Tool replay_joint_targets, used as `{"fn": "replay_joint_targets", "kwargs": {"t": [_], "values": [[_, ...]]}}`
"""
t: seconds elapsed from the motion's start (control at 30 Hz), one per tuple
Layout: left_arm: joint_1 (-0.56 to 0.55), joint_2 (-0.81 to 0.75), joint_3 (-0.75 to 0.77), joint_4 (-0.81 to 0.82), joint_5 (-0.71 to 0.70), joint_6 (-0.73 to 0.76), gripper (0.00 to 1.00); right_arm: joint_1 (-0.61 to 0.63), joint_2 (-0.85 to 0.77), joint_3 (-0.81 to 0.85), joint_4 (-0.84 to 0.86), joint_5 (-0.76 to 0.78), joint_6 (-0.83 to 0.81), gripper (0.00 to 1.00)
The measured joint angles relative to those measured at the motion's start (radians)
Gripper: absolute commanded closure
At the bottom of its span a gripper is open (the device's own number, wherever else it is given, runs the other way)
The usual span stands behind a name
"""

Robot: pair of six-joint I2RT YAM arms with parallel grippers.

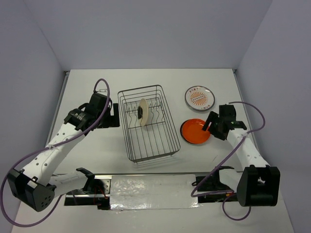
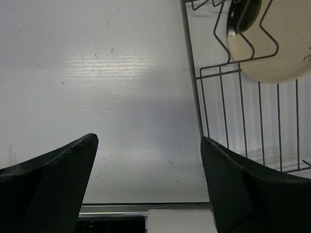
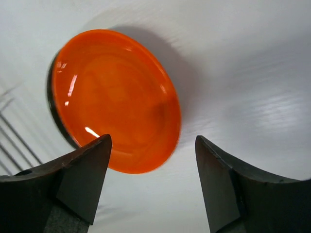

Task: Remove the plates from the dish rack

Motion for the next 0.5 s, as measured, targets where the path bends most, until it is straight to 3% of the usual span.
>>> {"fn": "replay_joint_targets", "kwargs": {"t": [0.07,0.17,0.23,0.4,0.5], "values": [[0.000,-0.004,-0.001,0.001,0.000,0.000,0.01,0.047,0.036,0.071,-0.099,0.113,0.008,0.14],[0.000,-0.008,-0.001,0.002,0.000,-0.001,0.00,0.191,0.097,0.220,-0.224,0.277,0.017,0.13],[0.000,-0.007,-0.001,0.003,0.002,-0.002,0.00,0.280,0.107,0.315,-0.261,0.319,0.022,0.00],[0.000,-0.007,-0.001,0.003,0.003,-0.006,0.00,0.494,0.115,0.538,-0.249,0.303,0.013,0.01],[0.000,-0.006,-0.001,0.000,-0.006,-0.010,0.00,0.656,0.269,0.784,-0.276,0.341,-0.006,0.03]]}}
